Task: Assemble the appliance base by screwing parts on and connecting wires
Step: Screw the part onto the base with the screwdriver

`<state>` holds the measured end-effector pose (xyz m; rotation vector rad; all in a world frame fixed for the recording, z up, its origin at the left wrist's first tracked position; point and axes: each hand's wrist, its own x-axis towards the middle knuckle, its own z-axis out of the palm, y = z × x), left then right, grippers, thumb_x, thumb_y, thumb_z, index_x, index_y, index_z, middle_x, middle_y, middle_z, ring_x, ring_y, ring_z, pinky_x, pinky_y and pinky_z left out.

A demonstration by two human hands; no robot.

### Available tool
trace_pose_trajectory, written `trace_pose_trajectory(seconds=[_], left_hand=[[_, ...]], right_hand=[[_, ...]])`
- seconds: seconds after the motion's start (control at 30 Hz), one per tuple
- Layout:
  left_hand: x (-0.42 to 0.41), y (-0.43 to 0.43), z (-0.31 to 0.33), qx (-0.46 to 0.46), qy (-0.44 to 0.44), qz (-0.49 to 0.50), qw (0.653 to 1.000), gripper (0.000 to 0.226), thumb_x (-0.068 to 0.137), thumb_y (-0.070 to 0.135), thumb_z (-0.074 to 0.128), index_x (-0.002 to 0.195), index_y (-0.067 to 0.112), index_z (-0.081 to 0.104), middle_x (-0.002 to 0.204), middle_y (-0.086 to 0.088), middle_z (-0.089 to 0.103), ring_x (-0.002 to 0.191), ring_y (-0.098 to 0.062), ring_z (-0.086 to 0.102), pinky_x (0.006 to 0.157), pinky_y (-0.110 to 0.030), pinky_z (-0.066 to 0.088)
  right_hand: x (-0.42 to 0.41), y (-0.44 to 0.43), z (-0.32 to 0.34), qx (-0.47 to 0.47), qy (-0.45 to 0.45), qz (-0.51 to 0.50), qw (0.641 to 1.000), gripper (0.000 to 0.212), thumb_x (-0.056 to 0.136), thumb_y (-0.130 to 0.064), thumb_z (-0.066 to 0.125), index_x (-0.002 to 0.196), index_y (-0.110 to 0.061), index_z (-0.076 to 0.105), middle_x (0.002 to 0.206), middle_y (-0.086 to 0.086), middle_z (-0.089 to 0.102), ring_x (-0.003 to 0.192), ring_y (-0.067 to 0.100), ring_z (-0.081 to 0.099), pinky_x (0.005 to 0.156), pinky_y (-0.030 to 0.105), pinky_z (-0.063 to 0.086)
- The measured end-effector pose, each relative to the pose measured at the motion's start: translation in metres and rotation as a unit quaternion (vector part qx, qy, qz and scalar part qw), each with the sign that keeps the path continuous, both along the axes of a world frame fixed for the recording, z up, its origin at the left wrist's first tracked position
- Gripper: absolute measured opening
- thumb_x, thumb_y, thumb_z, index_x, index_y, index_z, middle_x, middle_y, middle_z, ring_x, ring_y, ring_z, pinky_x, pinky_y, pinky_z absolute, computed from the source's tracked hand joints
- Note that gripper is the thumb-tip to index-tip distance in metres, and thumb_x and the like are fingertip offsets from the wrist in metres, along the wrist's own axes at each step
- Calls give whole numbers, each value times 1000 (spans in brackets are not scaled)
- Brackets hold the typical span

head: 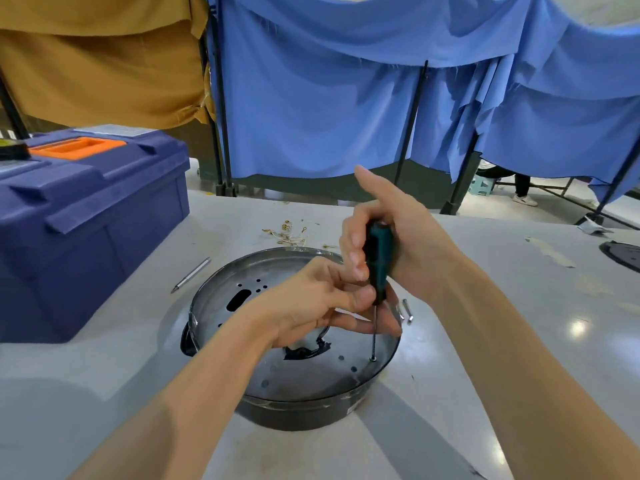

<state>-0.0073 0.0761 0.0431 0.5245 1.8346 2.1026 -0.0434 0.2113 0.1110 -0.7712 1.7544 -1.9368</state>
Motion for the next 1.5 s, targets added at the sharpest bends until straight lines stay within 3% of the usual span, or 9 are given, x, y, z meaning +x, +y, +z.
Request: trace_pose_trajectory(seconds=[0.13, 0.4, 0.57, 0.7, 0.83, 1.0, 1.13, 1.27, 1.5], left_hand=[[0, 1, 1, 3, -2, -26, 1000, 23, 87, 19, 65, 105, 7, 73, 96, -19, 74, 99, -33, 70, 87, -34, 56], [-3, 12, 0, -15, 11, -13, 1000, 18, 85, 13, 67, 99, 14, 77, 93, -8, 76, 90, -25, 73, 80, -27, 57], [-1, 4, 0, 8, -4, -6, 1000, 16, 89, 12, 62, 91, 12, 77, 87, -14, 75, 95, -33, 72, 86, -34, 56], [0, 4, 1, -2, 2, -28, 1000, 18, 93, 9, 59, 96, 12, 76, 92, -17, 74, 97, -33, 71, 87, -34, 56], [1, 2, 0, 17, -4, -22, 1000, 18, 85, 13, 64, 98, 11, 77, 98, -18, 74, 99, -31, 71, 87, -32, 56], [-1, 14, -1, -8, 14, 1, 1000, 19, 79, 16, 69, 95, 16, 79, 91, -5, 76, 87, -22, 74, 78, -25, 57], [-2, 8, -4, 8, -1, 4, 1000, 17, 91, 11, 61, 98, 6, 75, 95, -19, 74, 97, -35, 71, 87, -34, 56], [0, 5, -3, -1, 4, -29, 1000, 19, 93, 19, 61, 101, 8, 74, 95, -19, 74, 102, -36, 69, 89, -33, 55], [-1, 8, -4, 32, -2, -13, 999, 24, 85, 19, 68, 106, 10, 75, 102, -18, 73, 98, -33, 71, 86, -31, 56]], right_hand=[[-6, 3, -3, -64, -26, 112, 991, 66, 97, -29, 48, 34, -11, 37, 29, 2, 27, 22, 14, 16, 31, 13, 13], [16, -10, -26, -112, 165, -370, 907, 67, 99, -16, 35, 33, -16, 39, 31, 0, 33, 26, 14, 28, 38, 17, 24], [-5, 2, -5, -50, -22, -41, 998, 64, 99, -36, 48, 41, -8, 46, 38, 10, 39, 31, 21, 34, 38, 23, 32], [-12, 6, -5, -88, -75, 160, 980, 68, 99, -28, 41, 34, -9, 38, 29, 3, 27, 22, 15, 17, 30, 15, 10], [2, -3, -13, -115, 17, -76, 990, 64, 100, -15, 40, 37, -10, 35, 30, 2, 24, 24, 13, 15, 34, 11, 17], [18, -11, -30, -135, 147, -387, 900, 68, 100, -16, 34, 33, -19, 42, 33, 0, 37, 28, 13, 30, 38, 18, 25], [5, 1, -11, -69, 18, -150, 986, 61, 98, -31, 47, 41, -8, 48, 39, 9, 43, 32, 19, 35, 40, 23, 29], [-7, 13, 1, -25, -13, 94, 995, 66, 97, -34, 47, 37, -7, 44, 33, 8, 37, 25, 19, 26, 33, 19, 28], [6, -8, -15, -111, 82, -230, 963, 68, 100, -15, 36, 32, -16, 37, 30, 0, 27, 26, 13, 20, 36, 14, 20]])
